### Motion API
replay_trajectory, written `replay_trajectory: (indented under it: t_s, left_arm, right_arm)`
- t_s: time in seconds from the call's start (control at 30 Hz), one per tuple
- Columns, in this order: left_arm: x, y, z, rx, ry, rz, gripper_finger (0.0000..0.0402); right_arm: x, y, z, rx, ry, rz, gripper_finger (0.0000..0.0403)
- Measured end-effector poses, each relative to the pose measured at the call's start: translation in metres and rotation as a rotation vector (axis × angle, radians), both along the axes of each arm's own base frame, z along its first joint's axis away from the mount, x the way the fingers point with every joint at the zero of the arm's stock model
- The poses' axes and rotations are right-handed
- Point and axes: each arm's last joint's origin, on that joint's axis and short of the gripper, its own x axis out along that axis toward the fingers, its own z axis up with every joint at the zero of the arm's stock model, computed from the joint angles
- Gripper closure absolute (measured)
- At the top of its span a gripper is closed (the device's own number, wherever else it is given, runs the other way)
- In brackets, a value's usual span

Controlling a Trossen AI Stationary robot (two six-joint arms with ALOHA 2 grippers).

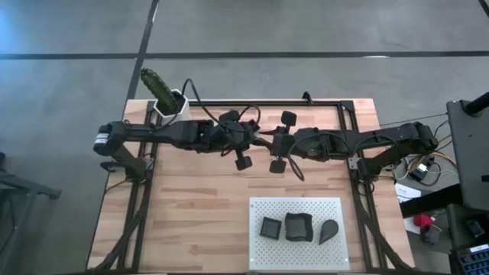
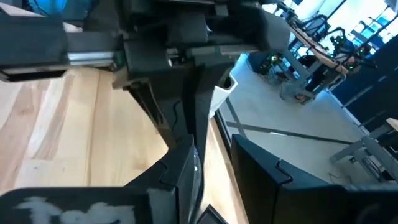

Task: Pick & Place Mini shaped plates
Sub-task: Stack the drop-shaped plate on top of the drop-shaped plate on the shelf

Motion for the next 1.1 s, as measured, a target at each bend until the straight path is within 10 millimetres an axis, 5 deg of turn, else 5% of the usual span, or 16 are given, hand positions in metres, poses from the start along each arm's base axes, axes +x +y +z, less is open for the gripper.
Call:
replay_trajectory:
  t_s: [1.1]
  left_arm:
    - [0.001, -0.001, 0.012, 0.002, -0.028, -0.05, 0.0399]
  right_arm:
    - [-0.001, -0.003, -0.009, -0.03, 0.039, -0.028, 0.0332]
